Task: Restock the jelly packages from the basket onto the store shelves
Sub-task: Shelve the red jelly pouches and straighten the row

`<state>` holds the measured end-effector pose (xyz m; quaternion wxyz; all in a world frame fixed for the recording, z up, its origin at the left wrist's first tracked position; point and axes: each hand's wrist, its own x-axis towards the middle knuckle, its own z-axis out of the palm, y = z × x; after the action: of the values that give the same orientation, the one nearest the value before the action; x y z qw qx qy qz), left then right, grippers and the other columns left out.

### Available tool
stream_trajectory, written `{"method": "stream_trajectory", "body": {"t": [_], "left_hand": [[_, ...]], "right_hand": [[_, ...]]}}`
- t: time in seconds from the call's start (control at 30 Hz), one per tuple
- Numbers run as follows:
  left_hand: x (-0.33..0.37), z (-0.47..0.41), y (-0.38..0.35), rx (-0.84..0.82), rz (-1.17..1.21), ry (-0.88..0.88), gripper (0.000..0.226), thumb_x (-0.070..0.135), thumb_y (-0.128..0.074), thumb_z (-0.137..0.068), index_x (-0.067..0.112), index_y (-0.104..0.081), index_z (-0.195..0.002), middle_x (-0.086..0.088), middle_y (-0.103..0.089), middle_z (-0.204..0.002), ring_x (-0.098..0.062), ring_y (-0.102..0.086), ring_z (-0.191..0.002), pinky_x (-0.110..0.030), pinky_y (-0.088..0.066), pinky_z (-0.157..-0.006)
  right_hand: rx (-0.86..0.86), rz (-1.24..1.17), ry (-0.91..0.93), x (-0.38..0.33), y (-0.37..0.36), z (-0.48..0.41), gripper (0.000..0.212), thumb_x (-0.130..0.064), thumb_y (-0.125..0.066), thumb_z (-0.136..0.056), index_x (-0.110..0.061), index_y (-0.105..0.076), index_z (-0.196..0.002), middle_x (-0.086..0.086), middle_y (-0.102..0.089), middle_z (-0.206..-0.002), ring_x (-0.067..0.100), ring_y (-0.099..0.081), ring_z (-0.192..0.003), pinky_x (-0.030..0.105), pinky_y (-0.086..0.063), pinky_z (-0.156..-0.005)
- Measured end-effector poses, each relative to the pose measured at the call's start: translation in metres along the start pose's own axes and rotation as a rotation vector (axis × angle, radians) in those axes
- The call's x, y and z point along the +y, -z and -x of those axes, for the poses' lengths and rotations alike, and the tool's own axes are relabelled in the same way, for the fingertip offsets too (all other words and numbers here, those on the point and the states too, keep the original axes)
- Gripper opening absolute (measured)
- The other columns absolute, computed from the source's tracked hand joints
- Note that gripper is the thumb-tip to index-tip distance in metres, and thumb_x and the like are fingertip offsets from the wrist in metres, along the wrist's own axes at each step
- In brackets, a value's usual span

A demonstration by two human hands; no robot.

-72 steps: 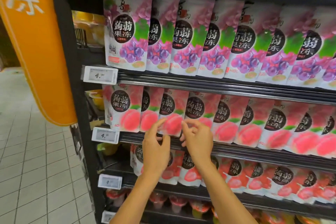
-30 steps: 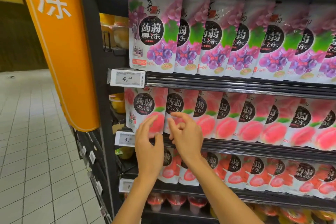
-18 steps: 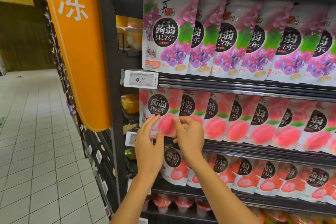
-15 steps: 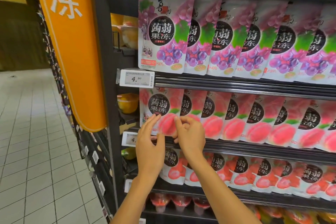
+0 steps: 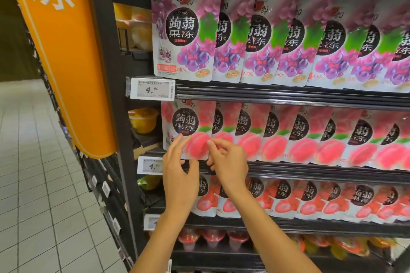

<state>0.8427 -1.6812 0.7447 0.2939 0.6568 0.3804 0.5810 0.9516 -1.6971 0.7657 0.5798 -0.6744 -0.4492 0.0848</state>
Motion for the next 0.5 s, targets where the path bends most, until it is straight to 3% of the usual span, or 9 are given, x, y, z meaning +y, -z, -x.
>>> {"method": "stream_trajectory", "body": {"t": [0.13, 0.2, 0.3, 0.4, 0.5], "left_hand": [[0.007, 0.003, 0.0, -0.015, 0.05, -0.008, 0.048, 0.007, -0.054, -0.093, 0.032, -0.054, -0.133, 0.02, -0.048, -0.14, -0.002, -0.038, -0.135, -0.043, -0.043, -0.108], [0.01, 0.007, -0.002, -0.012, 0.067, -0.009, 0.049, 0.006, -0.054, -0.092, 0.034, -0.055, -0.132, 0.029, -0.049, -0.133, -0.002, -0.041, -0.132, -0.042, -0.044, -0.108], [0.012, 0.018, -0.005, -0.015, 0.098, 0.022, 0.049, 0.006, -0.054, -0.092, 0.043, -0.057, -0.123, 0.036, -0.051, -0.123, -0.004, -0.052, -0.119, -0.028, -0.048, -0.099], [0.005, 0.031, -0.01, 0.006, 0.127, 0.039, 0.048, 0.005, -0.056, -0.09, 0.046, -0.058, -0.114, 0.025, -0.058, -0.119, -0.001, -0.059, -0.099, -0.01, -0.047, -0.079], [-0.009, 0.05, -0.018, 0.005, 0.127, 0.071, 0.041, 0.004, -0.055, -0.09, 0.038, -0.062, -0.113, 0.018, -0.061, -0.115, -0.003, -0.06, -0.096, -0.014, -0.048, -0.079]], "right_hand": [[0.005, 0.003, -0.018, 0.002, 0.003, 0.005, 0.023, -0.043, -0.059, -0.093, -0.03, -0.075, -0.102, -0.014, -0.066, -0.053, 0.004, -0.063, -0.053, 0.04, -0.058, -0.067], [0.008, -0.005, -0.025, 0.004, 0.007, 0.007, 0.022, -0.042, -0.06, -0.094, -0.029, -0.075, -0.101, -0.013, -0.066, -0.053, 0.004, -0.063, -0.052, 0.041, -0.059, -0.066], [0.004, -0.074, -0.026, 0.009, 0.011, 0.009, 0.015, -0.037, -0.062, -0.094, -0.03, -0.075, -0.096, -0.006, -0.067, -0.053, 0.009, -0.063, -0.051, 0.047, -0.058, -0.066], [0.021, -0.133, -0.035, 0.02, 0.017, 0.016, 0.01, -0.034, -0.063, -0.093, -0.038, -0.07, -0.086, -0.003, -0.066, -0.051, 0.01, -0.061, -0.048, 0.049, -0.057, -0.067], [0.046, -0.159, -0.027, 0.042, 0.029, 0.033, 0.01, -0.032, -0.063, -0.094, -0.036, -0.069, -0.087, -0.002, -0.065, -0.05, 0.007, -0.061, -0.045, 0.04, -0.057, -0.063]]}}
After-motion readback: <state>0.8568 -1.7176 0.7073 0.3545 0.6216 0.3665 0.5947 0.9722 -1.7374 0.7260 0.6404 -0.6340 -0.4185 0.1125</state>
